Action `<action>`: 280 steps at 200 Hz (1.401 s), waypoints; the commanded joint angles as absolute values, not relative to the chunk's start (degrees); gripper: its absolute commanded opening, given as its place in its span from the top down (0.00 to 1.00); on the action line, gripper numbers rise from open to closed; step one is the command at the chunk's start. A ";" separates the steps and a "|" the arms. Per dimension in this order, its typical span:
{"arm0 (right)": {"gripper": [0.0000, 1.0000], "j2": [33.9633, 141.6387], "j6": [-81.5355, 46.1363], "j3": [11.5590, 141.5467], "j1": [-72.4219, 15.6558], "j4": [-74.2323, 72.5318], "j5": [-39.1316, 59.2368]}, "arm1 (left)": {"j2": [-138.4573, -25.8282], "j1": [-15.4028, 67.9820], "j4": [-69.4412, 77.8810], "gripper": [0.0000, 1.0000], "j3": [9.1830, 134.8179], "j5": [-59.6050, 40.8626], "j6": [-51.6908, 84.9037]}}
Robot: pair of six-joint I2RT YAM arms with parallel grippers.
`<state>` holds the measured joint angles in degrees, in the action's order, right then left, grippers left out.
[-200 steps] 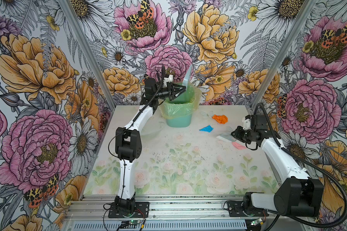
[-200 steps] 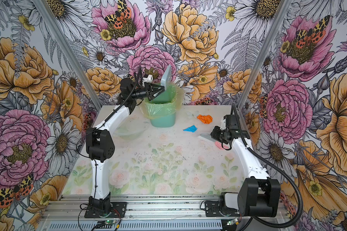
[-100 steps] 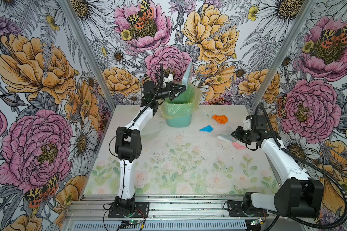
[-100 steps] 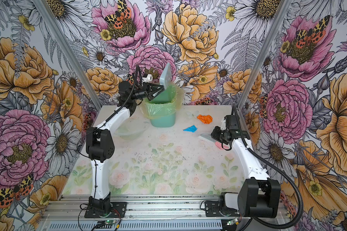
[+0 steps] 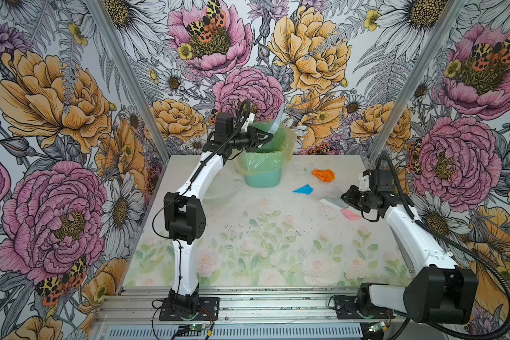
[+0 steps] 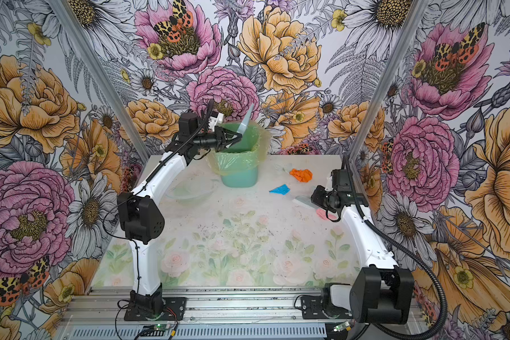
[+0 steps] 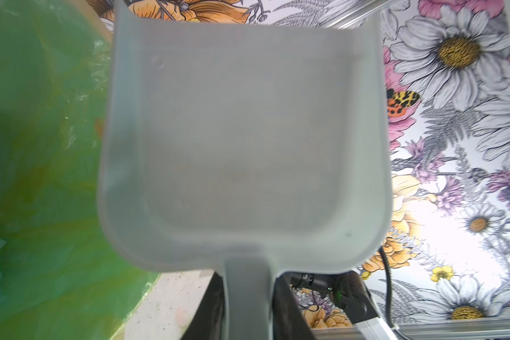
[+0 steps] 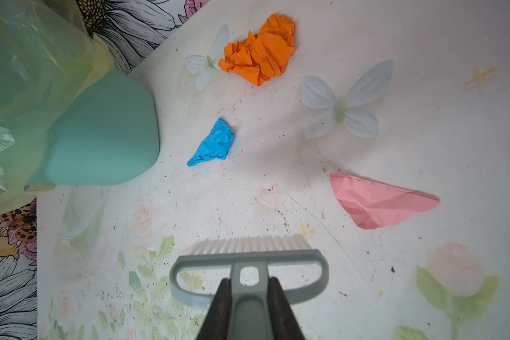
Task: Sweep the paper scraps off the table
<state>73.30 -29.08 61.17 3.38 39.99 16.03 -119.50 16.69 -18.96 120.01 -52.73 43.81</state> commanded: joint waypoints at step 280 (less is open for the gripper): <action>1.00 81.47 -31.96 59.67 -7.42 10.79 4.51 | -87.96 41.36 -30.77 1.00 72.20 2.22 5.31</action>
<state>80.12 -33.63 56.51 -6.61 14.90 6.00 -87.05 39.68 -31.51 73.69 0.49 3.57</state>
